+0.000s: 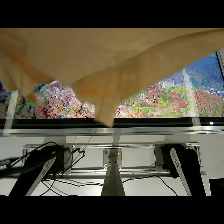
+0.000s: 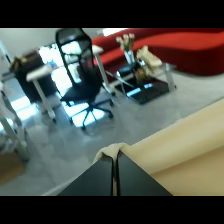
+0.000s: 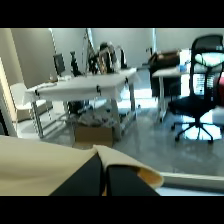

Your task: Fold the clothes and pants, and hang the long-sleeved shirts on hangers.

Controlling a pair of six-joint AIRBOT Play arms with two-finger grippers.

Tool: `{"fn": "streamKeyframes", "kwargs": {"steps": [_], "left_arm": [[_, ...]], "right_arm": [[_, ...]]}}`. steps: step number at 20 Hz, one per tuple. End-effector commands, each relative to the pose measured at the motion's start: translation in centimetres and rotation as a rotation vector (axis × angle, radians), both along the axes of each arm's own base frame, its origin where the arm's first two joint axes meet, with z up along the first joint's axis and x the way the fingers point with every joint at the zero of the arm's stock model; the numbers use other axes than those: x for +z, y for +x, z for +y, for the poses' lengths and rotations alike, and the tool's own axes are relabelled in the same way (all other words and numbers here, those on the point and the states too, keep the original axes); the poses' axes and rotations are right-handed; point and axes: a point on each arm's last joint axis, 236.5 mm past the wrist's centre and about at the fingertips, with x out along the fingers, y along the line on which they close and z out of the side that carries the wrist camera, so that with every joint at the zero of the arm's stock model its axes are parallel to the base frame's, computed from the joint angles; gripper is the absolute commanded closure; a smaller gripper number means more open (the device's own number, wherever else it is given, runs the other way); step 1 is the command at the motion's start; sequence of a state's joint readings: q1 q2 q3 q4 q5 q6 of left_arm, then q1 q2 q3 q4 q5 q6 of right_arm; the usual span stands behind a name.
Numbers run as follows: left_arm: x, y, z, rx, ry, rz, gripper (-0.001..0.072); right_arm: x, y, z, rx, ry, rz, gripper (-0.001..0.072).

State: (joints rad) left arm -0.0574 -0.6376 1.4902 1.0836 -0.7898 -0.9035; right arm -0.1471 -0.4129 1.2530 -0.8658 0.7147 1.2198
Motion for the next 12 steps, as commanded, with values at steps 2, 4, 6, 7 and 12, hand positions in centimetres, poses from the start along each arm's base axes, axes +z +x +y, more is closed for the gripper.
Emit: {"fn": "streamKeyframes", "kwargs": {"steps": [2,4,6,7,12], "left_arm": [[2.2,-5.2,0.2,-0.019,-0.096,-0.048,0.0691],[1.1,-5.0,0.0,-0.03,-0.104,0.006,0.0692],[-1.3,-2.7,-0.2,-0.027,-0.117,0.117,0.0693],[-2.7,-1.1,-0.4,-0.029,-0.125,0.178,0.0693],[-15.0,12.6,-3.1,-0.079,-0.15,0.575,0.0693]], "right_arm": [[2.3,-6.1,1.2,0.011,-0.031,-0.114,0.0699],[1.8,-6.0,1.4,0.015,-0.042,-0.095,0.0699],[-0.7,-4.2,1.8,0.039,-0.076,0.011,0.0699],[-2.7,-2.8,2.2,0.063,-0.097,0.098,0.07],[-14.8,3.9,2.8,0.182,-0.117,0.561,0.0699]]}}
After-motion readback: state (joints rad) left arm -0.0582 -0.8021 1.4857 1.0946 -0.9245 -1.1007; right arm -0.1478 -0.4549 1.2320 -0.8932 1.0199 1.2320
